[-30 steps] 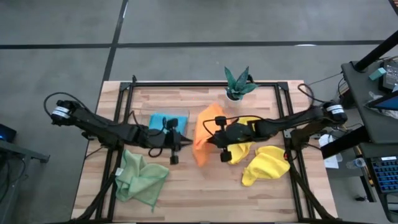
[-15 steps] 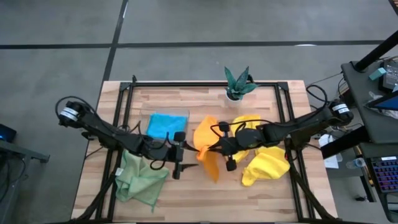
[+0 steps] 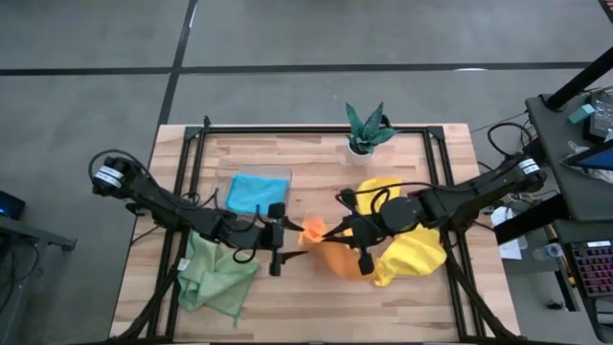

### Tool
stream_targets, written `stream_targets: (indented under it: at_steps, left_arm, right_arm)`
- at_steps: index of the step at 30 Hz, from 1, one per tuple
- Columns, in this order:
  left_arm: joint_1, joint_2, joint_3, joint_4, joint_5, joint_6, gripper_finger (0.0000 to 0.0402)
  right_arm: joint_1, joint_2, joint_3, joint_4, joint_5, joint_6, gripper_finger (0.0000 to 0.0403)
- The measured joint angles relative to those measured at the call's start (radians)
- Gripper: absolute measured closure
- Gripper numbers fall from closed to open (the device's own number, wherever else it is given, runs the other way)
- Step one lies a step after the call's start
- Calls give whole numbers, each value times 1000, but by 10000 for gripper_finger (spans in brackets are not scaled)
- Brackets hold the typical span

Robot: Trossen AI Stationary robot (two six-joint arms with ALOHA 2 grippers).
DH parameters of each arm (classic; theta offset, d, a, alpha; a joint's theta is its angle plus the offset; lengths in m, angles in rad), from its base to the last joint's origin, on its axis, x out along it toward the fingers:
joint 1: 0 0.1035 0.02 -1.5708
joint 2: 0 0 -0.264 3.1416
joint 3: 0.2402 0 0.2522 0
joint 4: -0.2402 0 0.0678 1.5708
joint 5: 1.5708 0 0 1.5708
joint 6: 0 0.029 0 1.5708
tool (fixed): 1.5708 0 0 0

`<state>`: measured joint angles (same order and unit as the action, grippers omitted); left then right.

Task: Fold microfiber towels
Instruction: Fold the orange microfiber cloth

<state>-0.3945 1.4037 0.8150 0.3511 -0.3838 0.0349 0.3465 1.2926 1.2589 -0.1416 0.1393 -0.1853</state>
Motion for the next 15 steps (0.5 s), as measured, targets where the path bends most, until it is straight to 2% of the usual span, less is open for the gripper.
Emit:
stream_targets:
  at_steps: [6,9,15]
  left_arm:
    - [-20,-95,0,1,0,20,158]
    - [-25,-134,2,6,0,54,158]
    - [-25,-113,0,181,18,156,158]
  right_arm:
    - [0,2,52,-155,-23,-43,394]
    - [0,2,59,-188,-116,-30,394]
    - [0,5,59,-158,-148,31,394]
